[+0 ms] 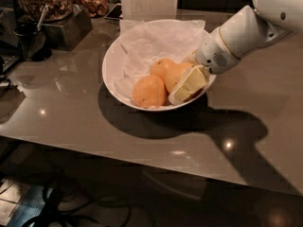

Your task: Pick orange from white bowl

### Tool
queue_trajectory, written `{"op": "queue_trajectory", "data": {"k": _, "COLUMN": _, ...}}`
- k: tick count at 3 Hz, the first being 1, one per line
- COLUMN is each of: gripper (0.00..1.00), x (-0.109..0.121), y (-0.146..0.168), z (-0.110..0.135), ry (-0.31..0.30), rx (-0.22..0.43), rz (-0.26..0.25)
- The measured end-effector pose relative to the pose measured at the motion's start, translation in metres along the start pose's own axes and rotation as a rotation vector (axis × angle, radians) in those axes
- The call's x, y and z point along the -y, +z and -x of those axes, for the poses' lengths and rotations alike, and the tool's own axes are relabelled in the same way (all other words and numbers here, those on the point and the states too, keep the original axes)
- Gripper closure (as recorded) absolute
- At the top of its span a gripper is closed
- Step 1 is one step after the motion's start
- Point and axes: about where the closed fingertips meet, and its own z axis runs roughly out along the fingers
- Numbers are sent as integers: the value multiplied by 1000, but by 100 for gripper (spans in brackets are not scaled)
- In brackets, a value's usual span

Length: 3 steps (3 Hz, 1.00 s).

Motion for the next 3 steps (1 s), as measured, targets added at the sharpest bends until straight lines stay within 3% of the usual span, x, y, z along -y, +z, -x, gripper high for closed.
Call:
{"op": "queue_trajectory", "data": {"k": 2, "gripper": 55, "x": 5, "y": -2, "z": -11, "ry": 27, "rx": -2, "rz": -46}}
{"op": "queue_trajectory", "data": {"k": 3, "gripper": 78, "x": 5, "y": -13, "z": -9, "ry": 12, "rx": 14, "rz": -100}}
